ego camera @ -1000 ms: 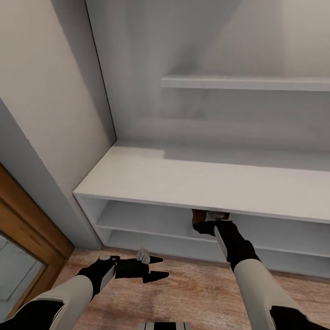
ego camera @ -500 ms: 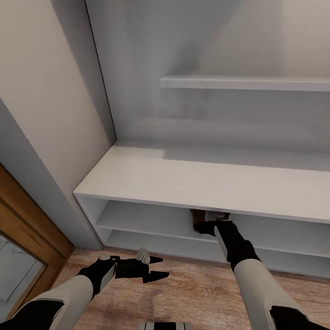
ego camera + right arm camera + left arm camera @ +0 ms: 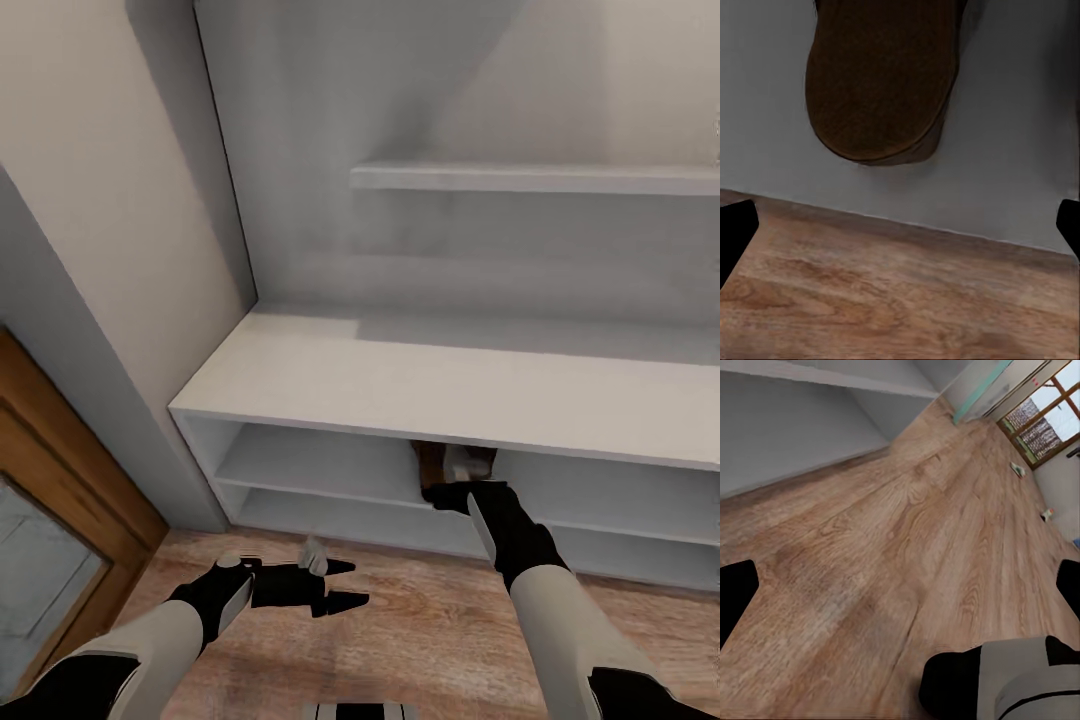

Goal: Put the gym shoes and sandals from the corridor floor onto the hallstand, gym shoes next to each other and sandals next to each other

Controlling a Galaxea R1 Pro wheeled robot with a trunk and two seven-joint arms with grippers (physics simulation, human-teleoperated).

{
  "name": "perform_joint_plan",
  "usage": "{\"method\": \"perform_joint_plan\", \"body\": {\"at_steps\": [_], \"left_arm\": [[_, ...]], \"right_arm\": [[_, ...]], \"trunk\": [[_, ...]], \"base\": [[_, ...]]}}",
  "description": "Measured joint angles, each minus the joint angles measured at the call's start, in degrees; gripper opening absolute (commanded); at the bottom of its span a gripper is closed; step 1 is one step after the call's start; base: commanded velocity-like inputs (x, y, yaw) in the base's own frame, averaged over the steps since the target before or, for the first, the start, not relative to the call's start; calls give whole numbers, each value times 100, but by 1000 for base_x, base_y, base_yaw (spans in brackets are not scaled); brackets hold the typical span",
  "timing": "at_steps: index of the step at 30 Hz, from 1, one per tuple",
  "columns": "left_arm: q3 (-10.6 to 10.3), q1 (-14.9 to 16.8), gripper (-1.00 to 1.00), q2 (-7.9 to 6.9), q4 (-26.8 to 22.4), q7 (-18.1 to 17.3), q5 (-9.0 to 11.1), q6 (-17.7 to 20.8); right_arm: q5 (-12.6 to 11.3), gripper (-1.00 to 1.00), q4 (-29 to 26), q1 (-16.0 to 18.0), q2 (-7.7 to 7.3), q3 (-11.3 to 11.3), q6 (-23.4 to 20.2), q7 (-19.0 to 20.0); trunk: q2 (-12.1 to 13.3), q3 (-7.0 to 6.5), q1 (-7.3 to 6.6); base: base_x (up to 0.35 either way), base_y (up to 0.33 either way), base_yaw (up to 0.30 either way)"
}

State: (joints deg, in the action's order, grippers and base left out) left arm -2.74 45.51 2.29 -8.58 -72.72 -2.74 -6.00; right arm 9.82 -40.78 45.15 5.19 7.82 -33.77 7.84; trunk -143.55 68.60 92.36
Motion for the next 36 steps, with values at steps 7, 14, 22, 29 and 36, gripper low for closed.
{"method": "perform_joint_plan", "body": {"at_steps": [7, 14, 22, 29, 36], "left_arm": [[-1, 0, 100, 0, 0, 3, -1, 0], [4, 0, 100, -1, -1, 3, 0, 0], [7, 0, 100, -9, 0, 3, 0, 0], [7, 0, 100, -16, 0, 3, 0, 0], [14, 0, 100, -28, -2, 3, -7, 0]], "right_arm": [[0, 100, 0, -1, 0, 0, 0, 0], [-10, 100, 0, 0, 0, 0, 0, 0], [-20, 100, 0, 0, 0, 7, 0, 1], [-23, 100, 6, -2, 0, 2, 0, 1], [-25, 100, 14, -7, 0, 14, 0, 1]], "trunk": [[0, 0, 0], [0, 0, 0], [0, 0, 0], [0, 0, 0], [0, 0, 0]], "base": [[-334, 0, 0], [-342, 0, 0], [-343, 0, 0], [-343, 0, 0], [-341, 0, 0]]}}
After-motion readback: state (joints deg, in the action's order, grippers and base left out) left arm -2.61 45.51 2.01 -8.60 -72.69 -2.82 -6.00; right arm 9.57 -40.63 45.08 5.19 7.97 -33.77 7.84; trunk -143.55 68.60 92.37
